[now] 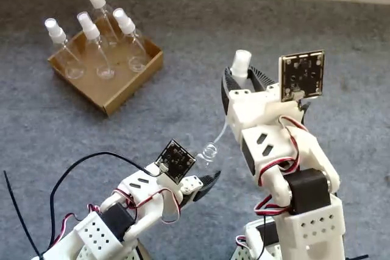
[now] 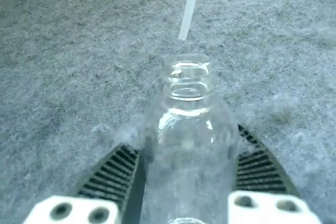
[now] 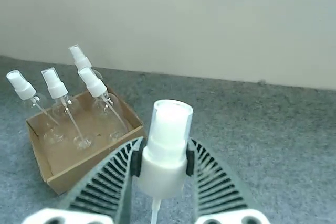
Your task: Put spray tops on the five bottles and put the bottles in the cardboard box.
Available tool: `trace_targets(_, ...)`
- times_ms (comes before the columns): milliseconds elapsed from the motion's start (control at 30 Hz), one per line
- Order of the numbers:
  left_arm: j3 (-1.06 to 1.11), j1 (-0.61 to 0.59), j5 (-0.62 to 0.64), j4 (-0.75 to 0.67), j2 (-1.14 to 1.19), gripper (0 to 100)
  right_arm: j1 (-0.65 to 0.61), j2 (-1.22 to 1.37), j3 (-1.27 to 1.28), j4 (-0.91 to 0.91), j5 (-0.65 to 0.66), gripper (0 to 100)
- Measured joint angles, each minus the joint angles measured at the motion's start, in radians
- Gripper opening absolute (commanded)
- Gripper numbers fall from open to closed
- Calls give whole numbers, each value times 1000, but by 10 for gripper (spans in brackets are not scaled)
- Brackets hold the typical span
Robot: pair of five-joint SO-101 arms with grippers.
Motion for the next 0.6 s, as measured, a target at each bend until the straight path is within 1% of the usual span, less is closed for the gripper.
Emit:
trace_targets(400, 0, 0, 0, -6, 0, 60, 0, 0, 26, -21, 0, 19)
trace_targets(600, 0, -6, 0, -43, 2, 60, -8, 0, 25, 21, -6, 19)
